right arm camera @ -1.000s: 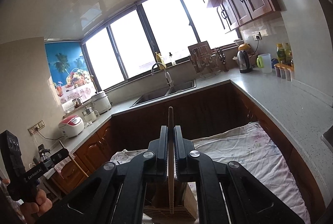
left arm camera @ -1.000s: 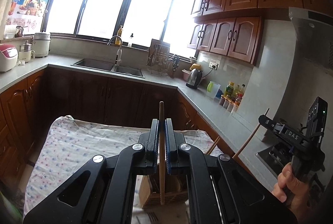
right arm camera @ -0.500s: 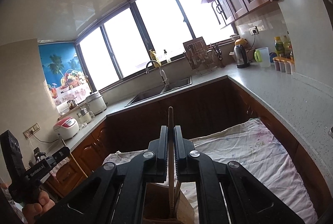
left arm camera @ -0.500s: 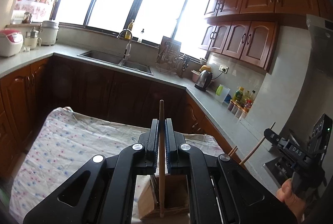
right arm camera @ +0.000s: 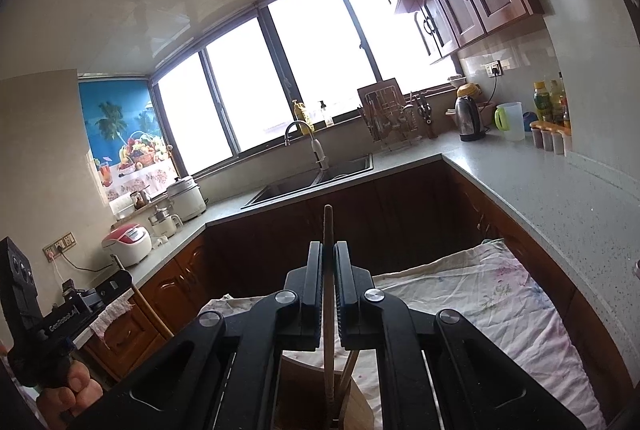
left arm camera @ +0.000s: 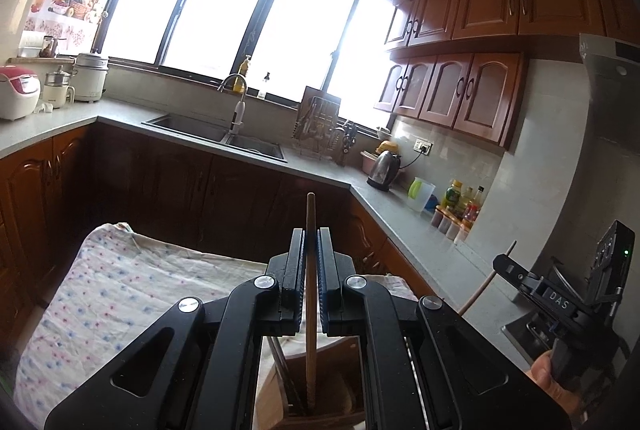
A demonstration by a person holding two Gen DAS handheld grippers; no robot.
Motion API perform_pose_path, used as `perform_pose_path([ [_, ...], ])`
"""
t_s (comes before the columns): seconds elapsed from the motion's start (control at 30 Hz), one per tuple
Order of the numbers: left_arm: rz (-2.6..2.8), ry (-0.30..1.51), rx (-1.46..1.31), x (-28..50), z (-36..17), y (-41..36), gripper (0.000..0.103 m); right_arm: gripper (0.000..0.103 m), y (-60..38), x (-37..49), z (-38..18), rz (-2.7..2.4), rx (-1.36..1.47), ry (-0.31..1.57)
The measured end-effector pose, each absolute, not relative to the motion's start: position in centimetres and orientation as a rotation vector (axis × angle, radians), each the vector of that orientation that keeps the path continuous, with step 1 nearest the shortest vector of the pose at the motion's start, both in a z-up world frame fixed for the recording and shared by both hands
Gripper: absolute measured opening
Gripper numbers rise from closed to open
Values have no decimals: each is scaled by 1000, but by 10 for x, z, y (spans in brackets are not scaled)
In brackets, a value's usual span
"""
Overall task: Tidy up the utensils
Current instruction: 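Lower both chopsticks into the holder and open both tools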
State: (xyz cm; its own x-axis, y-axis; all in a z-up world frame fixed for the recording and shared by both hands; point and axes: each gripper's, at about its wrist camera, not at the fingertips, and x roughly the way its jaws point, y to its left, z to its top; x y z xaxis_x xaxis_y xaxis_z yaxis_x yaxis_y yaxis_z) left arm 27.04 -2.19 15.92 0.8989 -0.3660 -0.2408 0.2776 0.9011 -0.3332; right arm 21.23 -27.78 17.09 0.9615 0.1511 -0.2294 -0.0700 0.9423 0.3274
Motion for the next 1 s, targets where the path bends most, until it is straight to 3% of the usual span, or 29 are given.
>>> perform_pose_path([
  [0.53,-310,444,-276,280,84,-25,5,5,-272,225,105,109,367,384],
  [1.0,-307,471,-240,283,81,-30,6,6,-269,236,88,118,368,462],
])
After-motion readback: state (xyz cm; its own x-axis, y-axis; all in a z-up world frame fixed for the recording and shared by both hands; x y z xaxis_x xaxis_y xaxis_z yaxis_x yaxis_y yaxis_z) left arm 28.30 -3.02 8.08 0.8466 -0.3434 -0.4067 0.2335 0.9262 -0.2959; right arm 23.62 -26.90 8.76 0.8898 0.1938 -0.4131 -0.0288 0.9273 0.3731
